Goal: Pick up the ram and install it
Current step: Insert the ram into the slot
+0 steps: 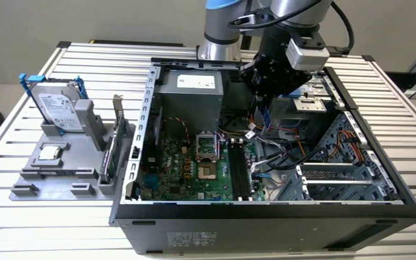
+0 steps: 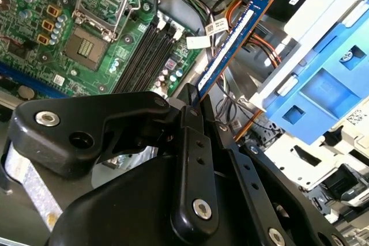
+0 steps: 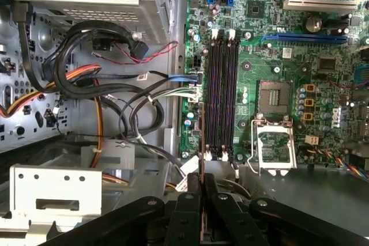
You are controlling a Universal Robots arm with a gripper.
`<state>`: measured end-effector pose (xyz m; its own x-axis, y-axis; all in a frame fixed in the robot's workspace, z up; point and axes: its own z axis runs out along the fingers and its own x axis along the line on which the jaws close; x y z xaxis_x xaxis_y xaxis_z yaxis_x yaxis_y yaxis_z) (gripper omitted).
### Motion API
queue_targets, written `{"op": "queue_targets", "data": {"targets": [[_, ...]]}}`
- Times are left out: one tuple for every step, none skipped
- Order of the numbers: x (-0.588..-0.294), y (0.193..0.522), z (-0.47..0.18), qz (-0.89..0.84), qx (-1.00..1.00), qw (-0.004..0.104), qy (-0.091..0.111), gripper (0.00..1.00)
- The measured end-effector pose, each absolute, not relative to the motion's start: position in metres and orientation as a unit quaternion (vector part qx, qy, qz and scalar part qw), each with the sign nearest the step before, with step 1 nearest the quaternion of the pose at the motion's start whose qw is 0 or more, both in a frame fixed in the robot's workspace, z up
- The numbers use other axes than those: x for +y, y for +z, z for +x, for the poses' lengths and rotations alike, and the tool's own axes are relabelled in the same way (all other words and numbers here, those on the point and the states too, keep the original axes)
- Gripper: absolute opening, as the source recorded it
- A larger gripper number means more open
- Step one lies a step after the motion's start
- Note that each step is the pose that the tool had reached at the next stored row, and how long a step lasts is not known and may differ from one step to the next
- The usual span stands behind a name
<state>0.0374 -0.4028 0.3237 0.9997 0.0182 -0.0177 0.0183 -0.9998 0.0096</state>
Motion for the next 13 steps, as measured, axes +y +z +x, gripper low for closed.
{"op": "queue_targets", "data": {"targets": [[-0.4028, 0.3232, 0.0374, 1.0, 0.009, 0.005, -0.009, 0.0], [-0.4028, 0.3226, 0.0374, 1.0, 0.009, 0.005, -0.009, 0.0], [-0.4028, 0.322, 0.0374, 1.0, 0.009, 0.005, -0.009, 0.0], [-0.4028, 0.3214, 0.0374, 1.0, 0.009, 0.005, -0.009, 0.0], [-0.4028, 0.3208, 0.0374, 1.0, 0.009, 0.005, -0.009, 0.0], [-0.4028, 0.3202, 0.0374, 1.0, 0.009, 0.005, -0.009, 0.0], [-0.4028, 0.3198, 0.0374, 1.0, 0.009, 0.005, -0.009, 0.0], [-0.4028, 0.3196, 0.0374, 1.0, 0.008, 0.005, -0.009, 0.0], [-0.4028, 0.3194, 0.0374, 1.0, 0.008, 0.005, -0.009, 0.0], [-0.4028, 0.3192, 0.0374, 1.0, 0.008, 0.005, -0.009, 0.0], [-0.4028, 0.319, 0.0374, 1.0, 0.008, 0.005, -0.009, 0.0], [-0.4028, 0.3188, 0.0374, 1.0, 0.008, 0.005, -0.009, 0.0], [-0.4028, 0.3183, 0.0374, 1.0, 0.008, 0.005, -0.009, 0.0]]}}
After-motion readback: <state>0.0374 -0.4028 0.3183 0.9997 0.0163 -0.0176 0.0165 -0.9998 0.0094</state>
